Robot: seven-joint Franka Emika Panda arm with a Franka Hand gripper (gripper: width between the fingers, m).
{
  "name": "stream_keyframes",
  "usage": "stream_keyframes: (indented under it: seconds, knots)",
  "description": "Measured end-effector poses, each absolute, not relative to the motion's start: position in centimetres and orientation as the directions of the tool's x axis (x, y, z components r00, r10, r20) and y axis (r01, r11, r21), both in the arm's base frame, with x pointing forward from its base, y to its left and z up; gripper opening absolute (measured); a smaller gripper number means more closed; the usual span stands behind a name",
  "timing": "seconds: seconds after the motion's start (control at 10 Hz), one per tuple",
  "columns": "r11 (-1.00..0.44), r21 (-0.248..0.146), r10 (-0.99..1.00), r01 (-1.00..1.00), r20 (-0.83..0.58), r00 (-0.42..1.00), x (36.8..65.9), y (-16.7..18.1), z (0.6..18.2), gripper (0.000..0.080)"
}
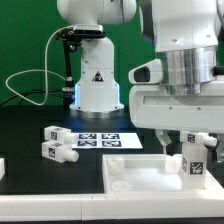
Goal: Assemble one leg
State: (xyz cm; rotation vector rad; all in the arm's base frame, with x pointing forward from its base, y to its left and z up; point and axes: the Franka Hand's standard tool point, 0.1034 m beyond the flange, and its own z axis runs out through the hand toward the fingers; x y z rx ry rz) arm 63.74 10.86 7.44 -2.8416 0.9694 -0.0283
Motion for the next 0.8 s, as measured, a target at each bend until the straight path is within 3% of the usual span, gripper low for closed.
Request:
stream_keyframes:
  seconds: [0.1,0.3,0.5,0.7,0.8]
  knots:
    - [-0.820,-0.139,-0.558,-0.555,-0.018,0.830,63.7,10.8,7.4,0.0648]
    - [-0.976,-0.097,-0.200,-0.193,0.078,0.977,64.3,10.6,7.4,0.0648]
    - [-0.982,-0.095,-0.174,-0.163,0.121,0.977,63.7,10.3,6.2,0.0648]
    - [-0.977,-0.099,-0.199,-0.187,0.121,0.973,63.8,10.3,6.2,0.0418]
    - [-0.958,-0.110,-0.275,-0.263,0.112,0.955,63.8,10.4,6.2,0.0418]
